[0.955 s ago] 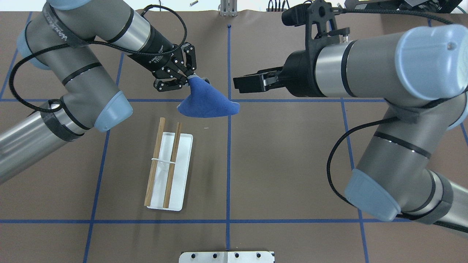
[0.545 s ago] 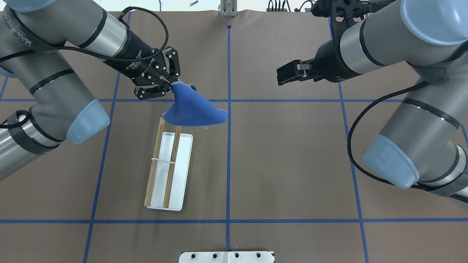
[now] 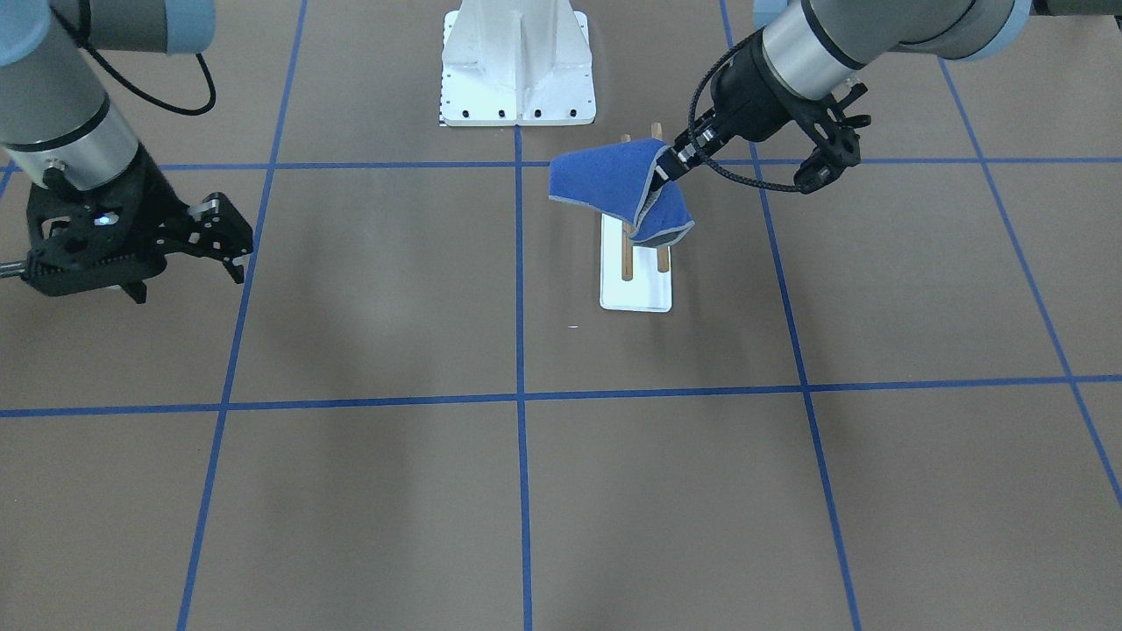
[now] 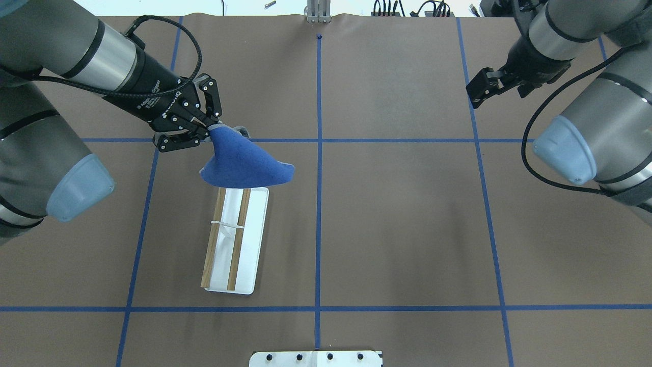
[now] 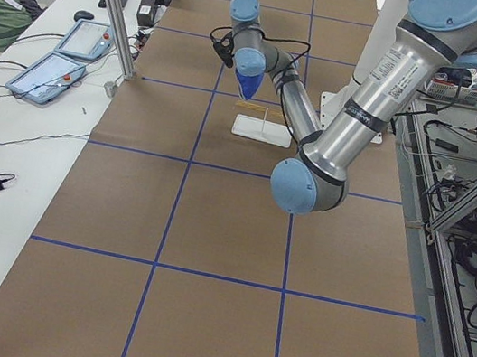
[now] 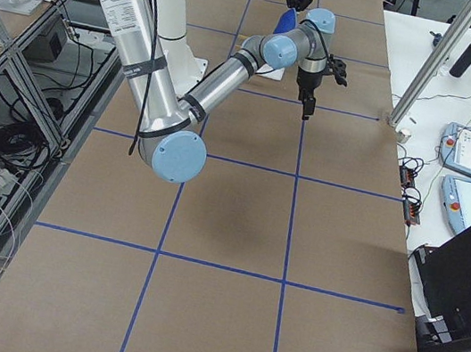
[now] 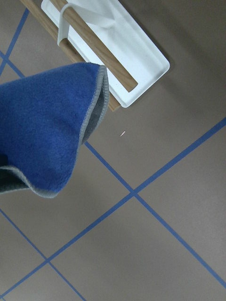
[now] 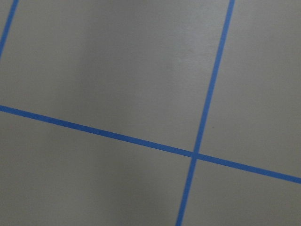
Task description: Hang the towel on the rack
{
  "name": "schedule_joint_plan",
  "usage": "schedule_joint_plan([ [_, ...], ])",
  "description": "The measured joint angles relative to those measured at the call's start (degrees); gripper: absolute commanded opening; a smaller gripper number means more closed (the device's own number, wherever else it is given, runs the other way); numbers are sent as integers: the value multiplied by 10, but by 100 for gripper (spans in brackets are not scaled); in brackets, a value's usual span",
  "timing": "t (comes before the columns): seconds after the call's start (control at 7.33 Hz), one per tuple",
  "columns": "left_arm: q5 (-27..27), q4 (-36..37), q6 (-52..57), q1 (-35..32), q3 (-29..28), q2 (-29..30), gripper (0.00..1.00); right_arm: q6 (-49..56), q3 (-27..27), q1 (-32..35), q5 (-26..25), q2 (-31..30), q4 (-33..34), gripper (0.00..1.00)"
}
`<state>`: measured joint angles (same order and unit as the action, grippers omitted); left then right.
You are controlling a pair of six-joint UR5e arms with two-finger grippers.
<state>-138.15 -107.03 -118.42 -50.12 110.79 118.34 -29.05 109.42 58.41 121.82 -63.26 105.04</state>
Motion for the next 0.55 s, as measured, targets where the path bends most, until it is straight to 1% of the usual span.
schedule_joint_plan([
  [0.27,9,1,1,14,7,-31,0,93,-29,35,15,-24,1,100],
  [0.55,35,1,1,47,6,-47,0,151,-38,57,18,-44,-1,100],
])
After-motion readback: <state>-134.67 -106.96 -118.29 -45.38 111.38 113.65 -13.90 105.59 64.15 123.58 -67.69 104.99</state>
